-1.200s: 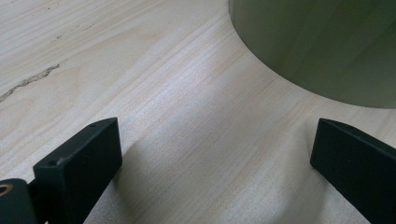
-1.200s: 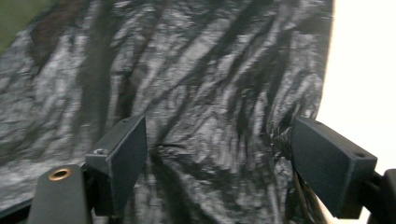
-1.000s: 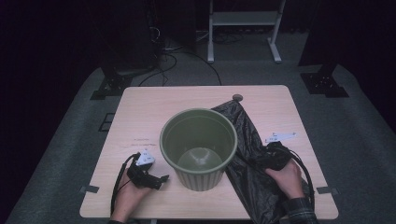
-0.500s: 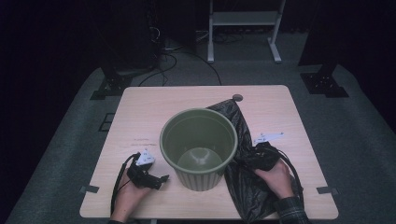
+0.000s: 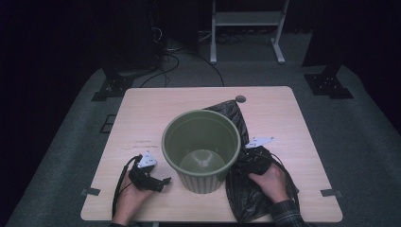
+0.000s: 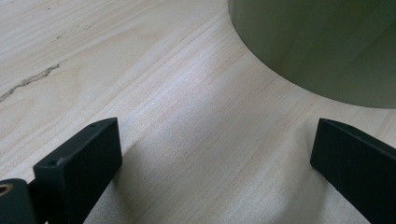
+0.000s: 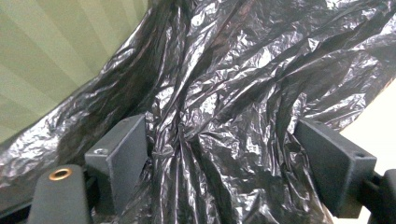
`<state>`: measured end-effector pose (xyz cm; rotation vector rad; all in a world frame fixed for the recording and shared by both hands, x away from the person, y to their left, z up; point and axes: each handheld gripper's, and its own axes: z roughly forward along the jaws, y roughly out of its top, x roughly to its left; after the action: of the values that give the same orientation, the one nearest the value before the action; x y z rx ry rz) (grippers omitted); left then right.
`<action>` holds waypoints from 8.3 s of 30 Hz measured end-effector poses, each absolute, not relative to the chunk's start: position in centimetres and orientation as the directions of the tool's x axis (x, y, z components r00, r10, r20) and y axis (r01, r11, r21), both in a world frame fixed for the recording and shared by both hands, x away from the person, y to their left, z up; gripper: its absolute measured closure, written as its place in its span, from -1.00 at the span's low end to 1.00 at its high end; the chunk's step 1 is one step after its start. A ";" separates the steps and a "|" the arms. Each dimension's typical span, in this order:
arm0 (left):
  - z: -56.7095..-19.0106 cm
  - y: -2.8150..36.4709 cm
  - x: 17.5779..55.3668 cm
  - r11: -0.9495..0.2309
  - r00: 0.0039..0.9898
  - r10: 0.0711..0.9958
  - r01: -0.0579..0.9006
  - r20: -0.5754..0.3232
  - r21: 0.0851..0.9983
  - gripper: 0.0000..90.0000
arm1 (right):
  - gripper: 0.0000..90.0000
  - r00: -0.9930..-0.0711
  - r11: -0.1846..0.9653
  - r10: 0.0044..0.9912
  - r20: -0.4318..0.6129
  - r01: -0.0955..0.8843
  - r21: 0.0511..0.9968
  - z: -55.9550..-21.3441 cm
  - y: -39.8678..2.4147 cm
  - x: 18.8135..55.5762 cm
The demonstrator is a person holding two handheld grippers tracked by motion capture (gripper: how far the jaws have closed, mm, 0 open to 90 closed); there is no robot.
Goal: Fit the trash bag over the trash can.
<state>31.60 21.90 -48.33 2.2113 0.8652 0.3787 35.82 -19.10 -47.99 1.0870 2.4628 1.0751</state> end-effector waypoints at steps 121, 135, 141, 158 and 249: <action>-48.4 21.9 31.6 -0.514 0.731 0.682 0.469 0.010 0.718 -0.98 | 0.97 -0.998 0.347 0.055 0.026 0.044 0.937 -26.2 -17.6 30.8; -48.4 21.9 31.6 -0.514 0.731 0.682 0.469 0.011 0.718 -0.98 | 0.96 -0.998 0.317 -0.034 0.052 0.038 0.948 -24.3 -12.5 33.1; -48.4 21.9 31.6 -0.513 0.731 0.682 0.470 0.009 0.718 -0.98 | 0.96 -0.996 0.314 -0.062 0.064 0.041 0.949 -23.9 -10.2 34.1; -48.4 21.9 31.6 -0.514 0.731 0.682 0.469 0.011 0.718 -0.98 | 0.96 -0.980 0.264 -0.165 0.111 0.064 0.962 -22.7 -2.9 36.6; -44.8 22.4 30.8 -0.501 0.833 0.549 0.392 -0.067 0.772 -0.89 | 0.86 -0.935 0.496 0.354 0.020 0.206 0.843 -29.9 -17.3 36.6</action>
<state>30.82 22.44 -44.79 2.1598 0.6847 0.2353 36.61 -17.30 -29.92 0.4872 2.5798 1.4223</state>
